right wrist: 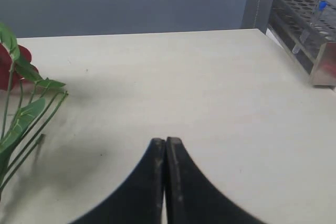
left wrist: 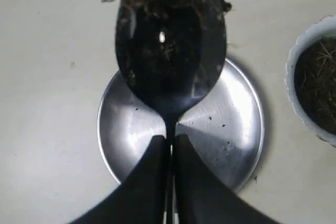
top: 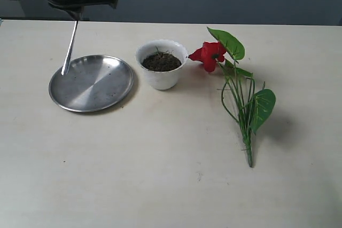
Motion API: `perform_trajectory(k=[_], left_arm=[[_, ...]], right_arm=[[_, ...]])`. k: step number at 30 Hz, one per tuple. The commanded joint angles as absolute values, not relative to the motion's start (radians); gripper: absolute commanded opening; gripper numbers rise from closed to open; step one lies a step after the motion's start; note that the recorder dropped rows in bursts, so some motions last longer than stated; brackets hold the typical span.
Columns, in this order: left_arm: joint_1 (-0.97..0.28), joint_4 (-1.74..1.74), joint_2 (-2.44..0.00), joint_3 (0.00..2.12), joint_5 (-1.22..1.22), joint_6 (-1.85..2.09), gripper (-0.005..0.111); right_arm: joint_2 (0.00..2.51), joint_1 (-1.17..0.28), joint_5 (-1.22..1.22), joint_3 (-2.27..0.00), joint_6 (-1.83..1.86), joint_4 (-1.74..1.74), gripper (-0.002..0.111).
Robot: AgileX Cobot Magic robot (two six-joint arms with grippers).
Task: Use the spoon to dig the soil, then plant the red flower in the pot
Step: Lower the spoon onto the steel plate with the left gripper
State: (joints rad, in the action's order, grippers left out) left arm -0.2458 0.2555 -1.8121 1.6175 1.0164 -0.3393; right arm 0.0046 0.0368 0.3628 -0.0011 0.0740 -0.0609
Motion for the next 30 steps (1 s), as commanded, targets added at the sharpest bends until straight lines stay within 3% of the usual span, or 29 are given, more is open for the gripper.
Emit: perform_trajectory(k=[1, 18, 30], left_arm=[[-0.212, 0.210, -1.817, 1.626, 1.034, -0.338, 0.000], [-0.189, 0.115, -1.979, 1.632, 1.140, -0.293, 0.000], [-0.082, 0.000, -2.066, 1.681, 1.162, -0.289, 0.000]], right_arm=[[0.000, 0.035, 0.360, 0.000, 0.075, -0.060, 0.000], [0.000, 0.035, 0.360, 0.000, 0.075, -0.060, 0.000], [0.000, 0.035, 0.360, 0.000, 0.075, -0.060, 0.000]])
